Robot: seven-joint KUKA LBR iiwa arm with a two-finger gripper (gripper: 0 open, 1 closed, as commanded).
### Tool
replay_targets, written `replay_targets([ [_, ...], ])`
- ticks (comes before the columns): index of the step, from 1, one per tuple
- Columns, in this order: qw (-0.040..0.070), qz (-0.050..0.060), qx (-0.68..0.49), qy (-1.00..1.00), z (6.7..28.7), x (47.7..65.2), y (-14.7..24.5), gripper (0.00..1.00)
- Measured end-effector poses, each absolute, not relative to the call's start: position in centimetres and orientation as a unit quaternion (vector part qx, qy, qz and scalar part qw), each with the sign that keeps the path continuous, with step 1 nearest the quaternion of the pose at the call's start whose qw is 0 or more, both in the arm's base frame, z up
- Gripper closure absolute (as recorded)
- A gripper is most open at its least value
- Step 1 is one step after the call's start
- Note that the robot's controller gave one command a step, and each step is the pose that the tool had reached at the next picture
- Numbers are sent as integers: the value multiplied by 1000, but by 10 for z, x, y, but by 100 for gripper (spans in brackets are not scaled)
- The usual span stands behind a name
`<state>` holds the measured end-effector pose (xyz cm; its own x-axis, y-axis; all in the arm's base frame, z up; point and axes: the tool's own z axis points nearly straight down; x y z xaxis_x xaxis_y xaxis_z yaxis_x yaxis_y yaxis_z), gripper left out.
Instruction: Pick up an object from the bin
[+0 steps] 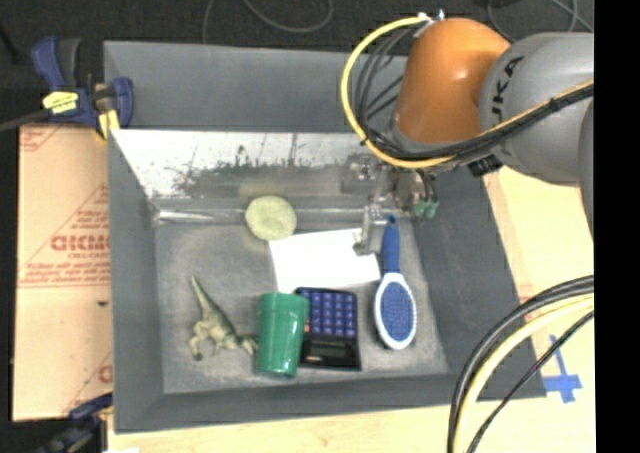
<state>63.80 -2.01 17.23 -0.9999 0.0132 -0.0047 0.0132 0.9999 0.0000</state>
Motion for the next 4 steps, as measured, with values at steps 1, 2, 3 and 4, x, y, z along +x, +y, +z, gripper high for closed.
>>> replay_targets([
  [1,3,0,100,995,143,590,5,0],
  [2,0,0,42,999,132,573,13,0],
  [3,1,0,75,997,133,549,18,0],
  [4,2,0,144,990,72,529,15,0],
])
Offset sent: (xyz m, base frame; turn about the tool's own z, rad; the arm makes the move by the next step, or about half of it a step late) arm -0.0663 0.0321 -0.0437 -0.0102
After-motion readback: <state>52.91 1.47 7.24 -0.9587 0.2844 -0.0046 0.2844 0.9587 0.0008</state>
